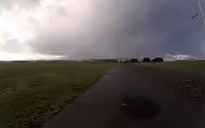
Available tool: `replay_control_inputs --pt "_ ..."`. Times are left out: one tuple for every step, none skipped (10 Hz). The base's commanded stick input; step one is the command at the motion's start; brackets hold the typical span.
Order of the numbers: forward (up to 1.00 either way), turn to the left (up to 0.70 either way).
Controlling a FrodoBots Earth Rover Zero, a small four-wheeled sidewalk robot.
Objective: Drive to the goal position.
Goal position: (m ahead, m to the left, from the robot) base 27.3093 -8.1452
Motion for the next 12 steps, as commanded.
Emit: replay_control_inputs --pt "0.45 0.0" --pt "0.45 0.0" --pt "0.45 0.0" --pt "0.45 0.0" --pt "0.45 0.0" --pt "0.45 0.0" --pt "0.45 0.0" --pt "0.45 0.0" --pt "0.45 0.0" --pt "0.45 -0.03" --pt "0.45 -0.2" --pt "0.44 -0.26"
